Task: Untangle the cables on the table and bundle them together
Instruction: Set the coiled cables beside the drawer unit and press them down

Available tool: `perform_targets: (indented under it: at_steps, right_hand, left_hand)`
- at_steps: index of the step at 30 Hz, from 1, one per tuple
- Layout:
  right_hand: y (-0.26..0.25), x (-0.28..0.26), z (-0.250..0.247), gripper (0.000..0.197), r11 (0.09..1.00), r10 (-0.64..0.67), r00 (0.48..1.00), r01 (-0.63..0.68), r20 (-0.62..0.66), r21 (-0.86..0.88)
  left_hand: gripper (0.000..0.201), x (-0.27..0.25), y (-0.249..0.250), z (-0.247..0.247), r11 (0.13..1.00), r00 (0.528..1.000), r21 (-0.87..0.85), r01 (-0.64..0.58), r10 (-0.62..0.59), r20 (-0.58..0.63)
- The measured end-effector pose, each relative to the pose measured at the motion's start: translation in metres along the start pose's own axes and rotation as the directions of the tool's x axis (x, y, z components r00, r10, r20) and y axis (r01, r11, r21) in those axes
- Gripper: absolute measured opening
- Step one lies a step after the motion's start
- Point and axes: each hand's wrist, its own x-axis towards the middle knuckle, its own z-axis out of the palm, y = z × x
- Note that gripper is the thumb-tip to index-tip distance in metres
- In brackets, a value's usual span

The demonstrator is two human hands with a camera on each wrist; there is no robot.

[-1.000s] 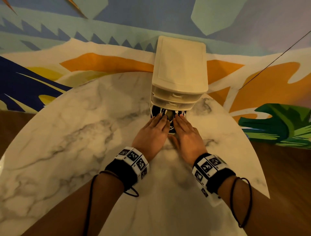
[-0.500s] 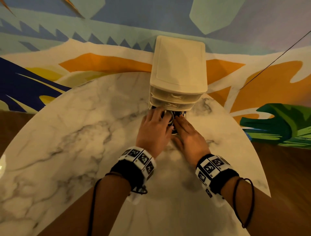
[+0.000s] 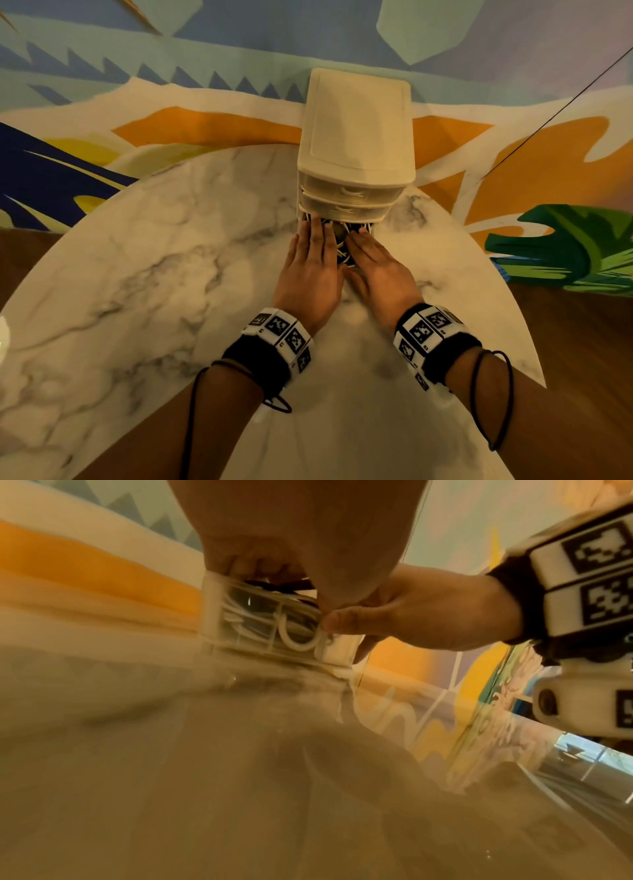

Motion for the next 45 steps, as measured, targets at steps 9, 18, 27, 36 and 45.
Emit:
perform_targets:
  at_steps: [9,18,27,36,45]
  right_hand:
    - [0.005,0.011,-0.006,0.054,0.999,0.026,0.998,-0.024,0.054,-0.037]
    - [-0.003,0.004,0.001,0.054,0.994,0.095,0.984,-0.087,-0.151,0.060]
    - [-0.002,0.000,-0.001,0.034,0.986,0.113,0.942,-0.067,-0.317,0.152]
    - [0.005,0.014,-0.013,0.010,0.981,0.096,0.967,-0.052,-0.234,0.185]
    - [0.012,0.028,-0.017,0.013,0.995,0.092,0.981,-0.084,-0.168,0.053]
  left_hand:
    - [0.042,0.000,-0.026,0.002,0.991,0.972,-0.068,-0.112,0.095,-0.214]
    - [0.031,0.012,-0.018,-0.006,0.990,0.975,-0.141,0.007,-0.038,-0.217]
    - [0.016,0.015,-0.004,-0.018,0.988,0.978,-0.109,0.106,-0.124,-0.166]
    - [0.018,0.020,0.000,-0.016,0.996,0.966,-0.051,0.073,-0.083,-0.244]
    - [0.011,0.020,-0.021,-0.019,0.993,0.983,-0.036,-0.115,0.108,-0.146]
